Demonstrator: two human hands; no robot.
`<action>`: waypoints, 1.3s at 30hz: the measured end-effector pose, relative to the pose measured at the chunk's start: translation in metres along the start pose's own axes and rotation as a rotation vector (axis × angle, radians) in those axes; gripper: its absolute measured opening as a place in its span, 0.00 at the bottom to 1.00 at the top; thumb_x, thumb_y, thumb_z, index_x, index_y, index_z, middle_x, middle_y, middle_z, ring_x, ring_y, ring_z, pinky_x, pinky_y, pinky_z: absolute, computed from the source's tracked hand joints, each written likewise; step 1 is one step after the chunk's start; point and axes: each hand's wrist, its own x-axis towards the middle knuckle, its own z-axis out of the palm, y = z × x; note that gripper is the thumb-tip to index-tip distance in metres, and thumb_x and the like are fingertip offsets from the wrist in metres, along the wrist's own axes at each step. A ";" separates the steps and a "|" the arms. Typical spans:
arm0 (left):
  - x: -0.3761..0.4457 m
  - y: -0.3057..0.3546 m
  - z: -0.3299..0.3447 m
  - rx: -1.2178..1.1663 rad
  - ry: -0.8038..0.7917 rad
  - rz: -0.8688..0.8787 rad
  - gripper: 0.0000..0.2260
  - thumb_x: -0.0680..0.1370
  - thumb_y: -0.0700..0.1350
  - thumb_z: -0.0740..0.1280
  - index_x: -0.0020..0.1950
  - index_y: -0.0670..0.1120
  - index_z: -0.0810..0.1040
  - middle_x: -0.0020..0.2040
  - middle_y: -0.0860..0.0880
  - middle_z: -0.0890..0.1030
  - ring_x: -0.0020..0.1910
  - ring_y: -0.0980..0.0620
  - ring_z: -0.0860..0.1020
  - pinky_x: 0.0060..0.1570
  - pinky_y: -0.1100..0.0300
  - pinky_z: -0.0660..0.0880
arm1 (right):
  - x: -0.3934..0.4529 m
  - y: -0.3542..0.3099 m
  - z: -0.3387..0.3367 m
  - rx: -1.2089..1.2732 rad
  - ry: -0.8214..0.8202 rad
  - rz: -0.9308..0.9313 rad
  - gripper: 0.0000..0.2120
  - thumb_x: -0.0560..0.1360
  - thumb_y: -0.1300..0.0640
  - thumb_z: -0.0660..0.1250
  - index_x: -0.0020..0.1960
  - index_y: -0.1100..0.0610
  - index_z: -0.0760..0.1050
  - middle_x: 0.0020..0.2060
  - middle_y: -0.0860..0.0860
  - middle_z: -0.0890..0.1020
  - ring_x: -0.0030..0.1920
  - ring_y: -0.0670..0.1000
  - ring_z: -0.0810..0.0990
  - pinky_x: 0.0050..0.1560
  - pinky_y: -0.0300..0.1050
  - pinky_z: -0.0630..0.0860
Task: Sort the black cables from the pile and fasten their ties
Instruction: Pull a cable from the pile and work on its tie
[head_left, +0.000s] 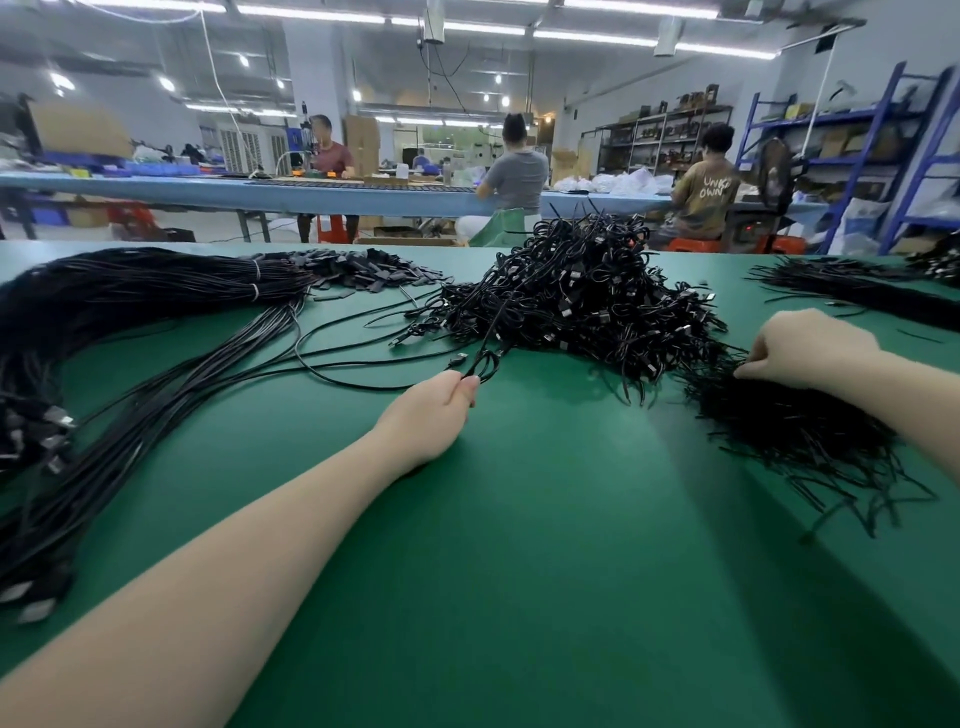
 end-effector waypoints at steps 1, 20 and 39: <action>0.000 -0.001 0.000 -0.026 -0.004 -0.009 0.15 0.83 0.54 0.53 0.39 0.51 0.68 0.35 0.53 0.73 0.37 0.51 0.72 0.45 0.51 0.72 | 0.001 0.000 -0.001 0.004 -0.015 0.002 0.10 0.73 0.45 0.71 0.46 0.52 0.82 0.44 0.52 0.81 0.46 0.56 0.79 0.47 0.50 0.79; 0.004 0.000 0.002 -0.304 -0.011 -0.061 0.15 0.82 0.55 0.53 0.40 0.50 0.68 0.32 0.54 0.71 0.30 0.52 0.68 0.40 0.55 0.67 | 0.022 0.011 -0.022 -0.149 -0.042 -0.065 0.08 0.73 0.50 0.72 0.47 0.54 0.84 0.38 0.48 0.82 0.41 0.51 0.79 0.42 0.39 0.73; -0.015 0.019 0.005 0.293 0.021 0.082 0.14 0.83 0.55 0.53 0.46 0.45 0.63 0.39 0.48 0.70 0.40 0.43 0.69 0.38 0.53 0.62 | -0.069 -0.171 -0.025 0.180 0.267 -0.963 0.10 0.79 0.52 0.63 0.55 0.48 0.82 0.49 0.47 0.80 0.52 0.49 0.77 0.49 0.44 0.74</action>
